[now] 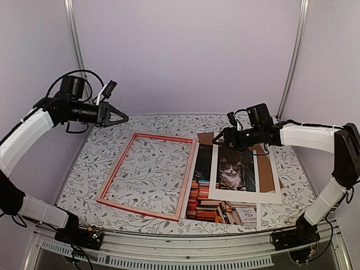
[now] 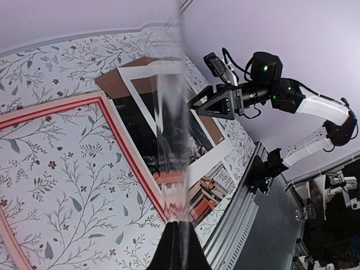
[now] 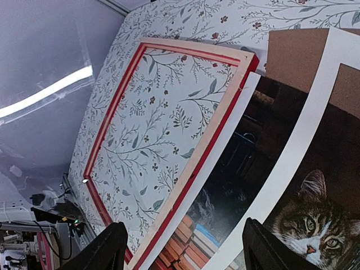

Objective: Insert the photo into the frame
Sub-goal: Move the frame body to the center of the board.

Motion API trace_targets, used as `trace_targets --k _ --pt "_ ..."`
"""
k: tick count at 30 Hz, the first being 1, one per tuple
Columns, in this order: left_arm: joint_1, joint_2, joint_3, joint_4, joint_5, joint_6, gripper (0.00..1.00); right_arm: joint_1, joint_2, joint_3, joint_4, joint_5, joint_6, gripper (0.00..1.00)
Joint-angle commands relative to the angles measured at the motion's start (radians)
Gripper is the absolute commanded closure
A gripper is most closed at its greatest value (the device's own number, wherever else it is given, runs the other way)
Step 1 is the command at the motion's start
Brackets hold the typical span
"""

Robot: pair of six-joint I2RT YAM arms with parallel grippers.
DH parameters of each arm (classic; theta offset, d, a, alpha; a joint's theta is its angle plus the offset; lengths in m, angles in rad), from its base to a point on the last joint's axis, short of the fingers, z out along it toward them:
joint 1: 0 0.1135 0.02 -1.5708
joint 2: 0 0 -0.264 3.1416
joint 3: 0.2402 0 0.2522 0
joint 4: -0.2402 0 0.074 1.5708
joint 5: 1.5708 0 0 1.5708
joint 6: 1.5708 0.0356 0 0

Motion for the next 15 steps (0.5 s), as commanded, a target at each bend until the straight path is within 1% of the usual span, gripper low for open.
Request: trace_targets --k 1,3,7,11,15 --pt "0.015 -0.076 -0.004 -0.173 -0.066 0.055 1.0 0.101 0.107 0.102 -0.047 0.179 -0.016 0.26" --pt "0.015 -0.131 0.003 -0.19 -0.109 0.043 1.0 0.152 0.173 0.154 -0.058 0.22 -0.006 0.26" --pt "0.015 -0.186 0.052 -0.245 -0.204 0.043 1.0 0.246 0.298 0.271 -0.097 0.319 0.017 0.26" --pt "0.016 -0.212 0.095 -0.28 -0.295 0.054 1.0 0.314 0.416 0.381 -0.166 0.435 0.041 0.26" --pt "0.016 -0.218 0.133 -0.285 -0.33 0.058 1.0 0.358 0.527 0.473 -0.234 0.519 0.048 0.27"
